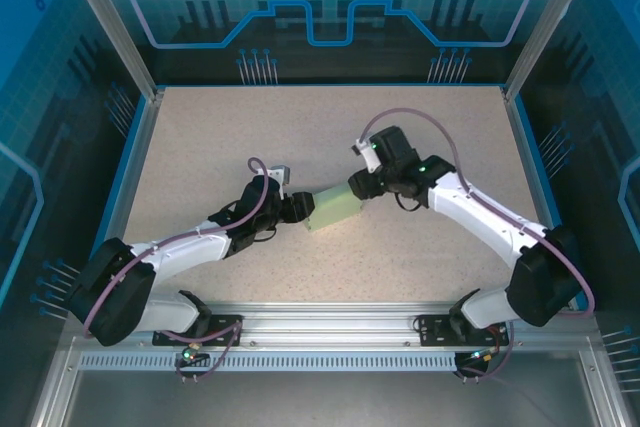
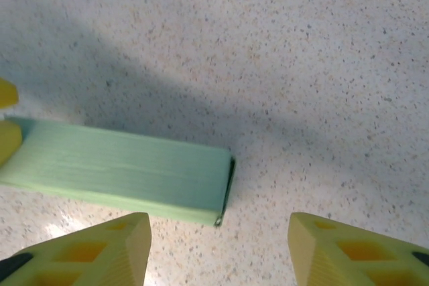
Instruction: Fold the paper box
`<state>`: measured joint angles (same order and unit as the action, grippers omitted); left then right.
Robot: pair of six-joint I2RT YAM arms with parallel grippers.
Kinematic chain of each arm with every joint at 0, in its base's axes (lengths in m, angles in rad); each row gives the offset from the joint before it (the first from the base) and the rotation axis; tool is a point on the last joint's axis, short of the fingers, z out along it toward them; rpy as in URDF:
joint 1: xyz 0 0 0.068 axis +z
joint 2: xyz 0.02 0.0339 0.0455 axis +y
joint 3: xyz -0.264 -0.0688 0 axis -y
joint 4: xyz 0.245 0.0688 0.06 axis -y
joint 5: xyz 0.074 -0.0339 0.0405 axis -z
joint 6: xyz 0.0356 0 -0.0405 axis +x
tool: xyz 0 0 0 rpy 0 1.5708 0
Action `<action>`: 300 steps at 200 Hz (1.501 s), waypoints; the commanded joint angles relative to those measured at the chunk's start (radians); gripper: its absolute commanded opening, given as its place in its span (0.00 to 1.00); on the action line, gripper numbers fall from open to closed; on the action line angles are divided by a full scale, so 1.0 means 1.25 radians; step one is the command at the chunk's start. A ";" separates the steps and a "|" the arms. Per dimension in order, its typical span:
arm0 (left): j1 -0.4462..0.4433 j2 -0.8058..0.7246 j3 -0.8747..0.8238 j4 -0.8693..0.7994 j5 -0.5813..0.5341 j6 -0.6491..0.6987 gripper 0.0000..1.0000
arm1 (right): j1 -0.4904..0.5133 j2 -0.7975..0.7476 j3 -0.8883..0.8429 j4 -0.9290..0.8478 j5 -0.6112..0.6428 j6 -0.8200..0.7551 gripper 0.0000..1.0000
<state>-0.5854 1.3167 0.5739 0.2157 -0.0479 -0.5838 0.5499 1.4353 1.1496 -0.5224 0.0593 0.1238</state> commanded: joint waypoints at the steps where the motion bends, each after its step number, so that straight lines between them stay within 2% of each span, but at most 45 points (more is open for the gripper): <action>1: -0.005 0.008 -0.019 -0.059 -0.022 0.029 0.61 | -0.062 0.049 0.026 0.030 -0.190 0.010 0.58; 32: -0.009 0.007 -0.014 -0.065 -0.027 0.029 0.61 | -0.109 0.119 0.034 0.059 -0.288 0.020 0.58; 70: -0.012 0.014 -0.012 -0.058 -0.027 0.022 0.62 | -0.130 0.170 0.012 0.077 -0.322 0.024 0.56; 126: -0.013 0.020 -0.002 -0.043 -0.024 0.020 0.62 | -0.151 0.167 -0.084 0.118 -0.334 0.041 0.41; 186: -0.013 -0.013 0.018 -0.032 -0.013 0.003 0.69 | -0.149 0.149 -0.133 0.161 -0.329 0.065 0.41; 238: -0.024 -0.068 -0.003 -0.058 0.011 -0.026 0.70 | -0.142 0.149 -0.124 0.161 -0.325 0.066 0.42; 266: -0.031 -0.079 -0.016 -0.066 0.009 -0.040 0.67 | -0.138 0.147 -0.124 0.161 -0.319 0.067 0.43; 300: -0.043 -0.051 -0.014 -0.052 0.028 -0.048 0.60 | -0.137 0.142 -0.125 0.157 -0.310 0.064 0.44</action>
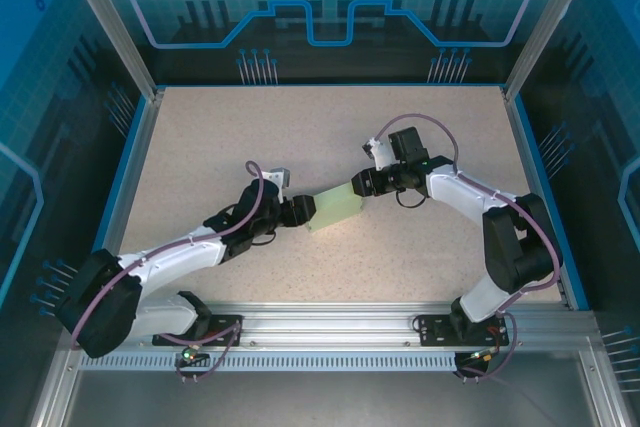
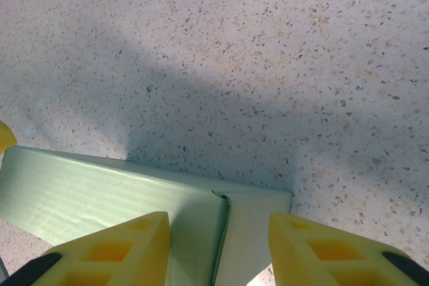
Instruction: Fold the paper box
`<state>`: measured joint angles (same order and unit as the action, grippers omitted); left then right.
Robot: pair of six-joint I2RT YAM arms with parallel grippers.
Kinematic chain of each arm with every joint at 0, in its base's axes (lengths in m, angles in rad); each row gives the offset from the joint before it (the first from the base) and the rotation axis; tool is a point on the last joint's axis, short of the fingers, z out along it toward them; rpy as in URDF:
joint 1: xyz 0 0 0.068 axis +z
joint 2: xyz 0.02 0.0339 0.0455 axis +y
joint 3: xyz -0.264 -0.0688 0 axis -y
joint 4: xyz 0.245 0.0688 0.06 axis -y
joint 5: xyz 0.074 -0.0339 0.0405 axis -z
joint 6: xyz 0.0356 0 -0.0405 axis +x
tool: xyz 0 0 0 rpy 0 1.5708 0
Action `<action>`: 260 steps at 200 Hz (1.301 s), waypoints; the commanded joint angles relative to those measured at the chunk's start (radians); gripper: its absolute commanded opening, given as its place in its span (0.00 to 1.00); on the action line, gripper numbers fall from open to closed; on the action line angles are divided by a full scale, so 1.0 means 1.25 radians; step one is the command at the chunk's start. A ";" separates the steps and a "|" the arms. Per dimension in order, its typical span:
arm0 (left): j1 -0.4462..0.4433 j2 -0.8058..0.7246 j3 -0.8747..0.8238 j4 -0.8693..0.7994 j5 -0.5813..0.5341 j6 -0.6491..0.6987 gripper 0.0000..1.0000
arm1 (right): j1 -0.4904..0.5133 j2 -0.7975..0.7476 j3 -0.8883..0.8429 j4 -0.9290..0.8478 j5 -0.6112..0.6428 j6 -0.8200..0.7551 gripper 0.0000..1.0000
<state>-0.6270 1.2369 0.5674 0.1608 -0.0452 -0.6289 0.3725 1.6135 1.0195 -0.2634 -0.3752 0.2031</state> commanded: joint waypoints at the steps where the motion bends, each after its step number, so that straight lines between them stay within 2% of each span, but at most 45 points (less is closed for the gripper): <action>1: -0.011 0.013 -0.009 -0.008 0.025 -0.013 0.60 | 0.005 -0.001 -0.021 -0.050 0.037 0.001 0.44; 45: -0.014 0.059 -0.005 0.029 0.036 -0.026 0.49 | 0.006 -0.026 -0.023 -0.053 0.015 -0.003 0.46; 97: -0.014 0.104 -0.011 0.091 0.051 -0.055 0.40 | 0.006 -0.044 -0.032 -0.040 -0.090 0.010 0.48; 150: -0.014 0.123 -0.003 0.107 0.058 -0.056 0.38 | -0.007 -0.066 -0.036 -0.048 -0.107 0.026 0.51; 191: -0.013 0.129 0.015 0.117 0.053 -0.044 0.38 | -0.001 -0.072 -0.043 0.003 -0.147 0.059 0.50; 260: 0.025 0.180 0.149 0.076 0.025 0.008 0.38 | -0.005 -0.042 0.019 0.097 -0.119 0.128 0.46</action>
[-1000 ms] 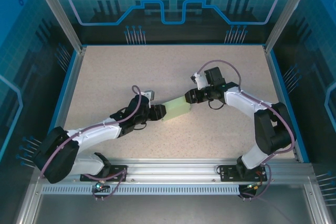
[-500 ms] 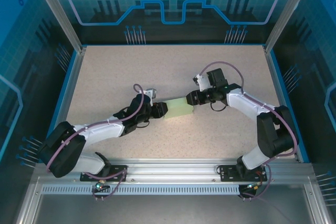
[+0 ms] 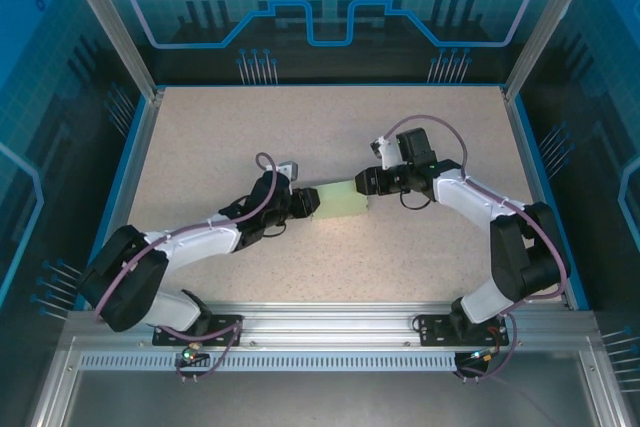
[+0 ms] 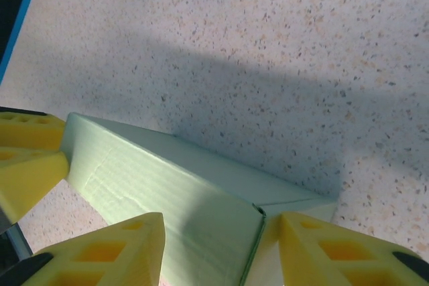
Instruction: Fold the paper box
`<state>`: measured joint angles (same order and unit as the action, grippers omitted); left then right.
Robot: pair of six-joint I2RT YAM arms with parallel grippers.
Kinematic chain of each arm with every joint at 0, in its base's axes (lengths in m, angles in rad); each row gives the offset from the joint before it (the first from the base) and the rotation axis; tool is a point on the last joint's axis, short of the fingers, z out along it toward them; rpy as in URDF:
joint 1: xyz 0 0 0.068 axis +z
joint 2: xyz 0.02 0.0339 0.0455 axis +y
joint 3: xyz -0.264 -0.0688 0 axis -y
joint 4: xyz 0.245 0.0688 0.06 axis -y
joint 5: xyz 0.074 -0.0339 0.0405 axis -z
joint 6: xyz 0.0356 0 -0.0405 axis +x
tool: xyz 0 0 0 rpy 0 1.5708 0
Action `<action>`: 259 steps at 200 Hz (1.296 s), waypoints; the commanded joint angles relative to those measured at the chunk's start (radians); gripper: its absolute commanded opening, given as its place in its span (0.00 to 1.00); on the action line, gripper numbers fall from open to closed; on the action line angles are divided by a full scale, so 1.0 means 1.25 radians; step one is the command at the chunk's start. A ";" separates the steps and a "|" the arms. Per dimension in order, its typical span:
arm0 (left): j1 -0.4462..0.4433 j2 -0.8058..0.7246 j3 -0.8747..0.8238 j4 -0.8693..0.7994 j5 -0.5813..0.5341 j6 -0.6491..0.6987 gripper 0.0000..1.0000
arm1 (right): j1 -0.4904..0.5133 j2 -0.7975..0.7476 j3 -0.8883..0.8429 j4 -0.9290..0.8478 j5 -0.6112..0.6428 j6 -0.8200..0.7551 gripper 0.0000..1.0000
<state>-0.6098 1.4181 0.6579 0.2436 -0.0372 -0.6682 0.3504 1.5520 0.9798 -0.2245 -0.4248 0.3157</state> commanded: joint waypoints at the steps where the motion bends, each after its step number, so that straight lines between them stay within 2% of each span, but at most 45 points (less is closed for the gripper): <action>1: 0.012 0.038 0.080 0.010 0.019 0.040 0.38 | 0.012 0.009 0.053 0.067 -0.078 0.039 0.46; 42: 0.056 0.107 0.174 -0.007 0.013 0.085 0.38 | -0.011 0.093 0.128 0.113 -0.062 0.065 0.45; 88: 0.061 0.157 0.226 -0.018 0.020 0.112 0.39 | -0.021 0.160 0.171 0.118 -0.050 0.060 0.45; 210: 0.047 0.102 0.098 0.016 0.085 0.098 0.46 | -0.009 0.030 -0.051 0.167 -0.021 0.071 0.48; 259: 0.031 0.122 0.058 0.038 0.095 0.074 0.48 | -0.001 0.024 -0.122 0.182 -0.006 0.082 0.50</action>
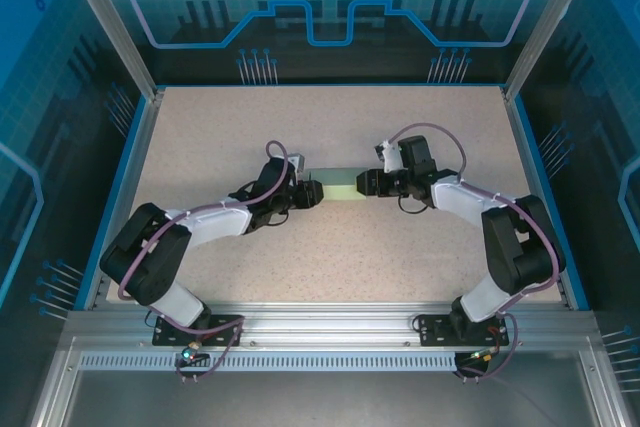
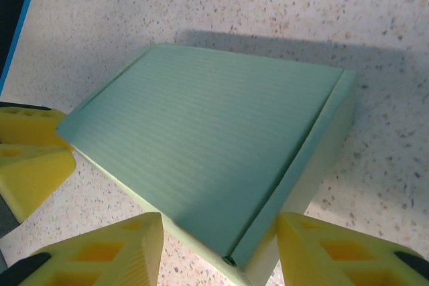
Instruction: Fold the paper box
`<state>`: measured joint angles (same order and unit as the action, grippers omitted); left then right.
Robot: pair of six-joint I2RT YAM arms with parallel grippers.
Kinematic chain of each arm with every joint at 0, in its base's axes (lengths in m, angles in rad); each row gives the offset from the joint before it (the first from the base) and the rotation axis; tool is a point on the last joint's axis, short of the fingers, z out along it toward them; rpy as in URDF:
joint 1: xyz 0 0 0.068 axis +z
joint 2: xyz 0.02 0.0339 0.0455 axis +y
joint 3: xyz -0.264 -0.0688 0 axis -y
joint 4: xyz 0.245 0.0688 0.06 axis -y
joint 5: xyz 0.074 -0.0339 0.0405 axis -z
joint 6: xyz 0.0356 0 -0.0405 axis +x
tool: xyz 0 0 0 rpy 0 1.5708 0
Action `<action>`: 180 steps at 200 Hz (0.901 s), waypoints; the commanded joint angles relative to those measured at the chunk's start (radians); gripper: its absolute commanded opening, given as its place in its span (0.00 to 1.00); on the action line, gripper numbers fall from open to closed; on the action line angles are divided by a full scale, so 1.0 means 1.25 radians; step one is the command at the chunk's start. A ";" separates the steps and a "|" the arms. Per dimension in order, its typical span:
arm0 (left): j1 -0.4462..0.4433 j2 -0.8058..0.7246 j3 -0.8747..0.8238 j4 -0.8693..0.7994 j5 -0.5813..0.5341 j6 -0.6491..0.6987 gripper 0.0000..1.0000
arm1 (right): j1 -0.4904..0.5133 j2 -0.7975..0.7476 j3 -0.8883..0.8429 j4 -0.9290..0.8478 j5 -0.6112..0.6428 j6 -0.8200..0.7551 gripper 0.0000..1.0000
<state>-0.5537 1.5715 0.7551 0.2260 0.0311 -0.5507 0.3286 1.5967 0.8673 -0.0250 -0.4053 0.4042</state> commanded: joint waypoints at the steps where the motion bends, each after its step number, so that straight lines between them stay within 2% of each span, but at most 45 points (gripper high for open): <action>1: -0.014 0.000 -0.020 0.053 0.041 -0.020 0.48 | 0.017 -0.011 -0.033 0.023 -0.021 0.012 0.50; 52: -0.015 0.040 -0.052 0.082 0.027 -0.036 0.52 | 0.016 0.025 -0.063 0.034 0.005 0.015 0.51; 87: -0.013 0.032 -0.069 0.078 -0.014 -0.029 0.57 | 0.015 0.010 -0.054 -0.005 0.056 -0.007 0.53; 136: -0.011 -0.053 -0.090 0.048 -0.087 0.036 0.67 | 0.022 -0.121 -0.030 -0.124 0.215 -0.099 0.56; 180: -0.005 -0.166 -0.110 -0.005 -0.200 0.135 0.73 | 0.053 -0.275 -0.025 -0.207 0.445 -0.195 0.60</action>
<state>-0.5659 1.4425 0.6376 0.2668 -0.1005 -0.4843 0.3706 1.3437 0.8120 -0.1955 -0.0544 0.2577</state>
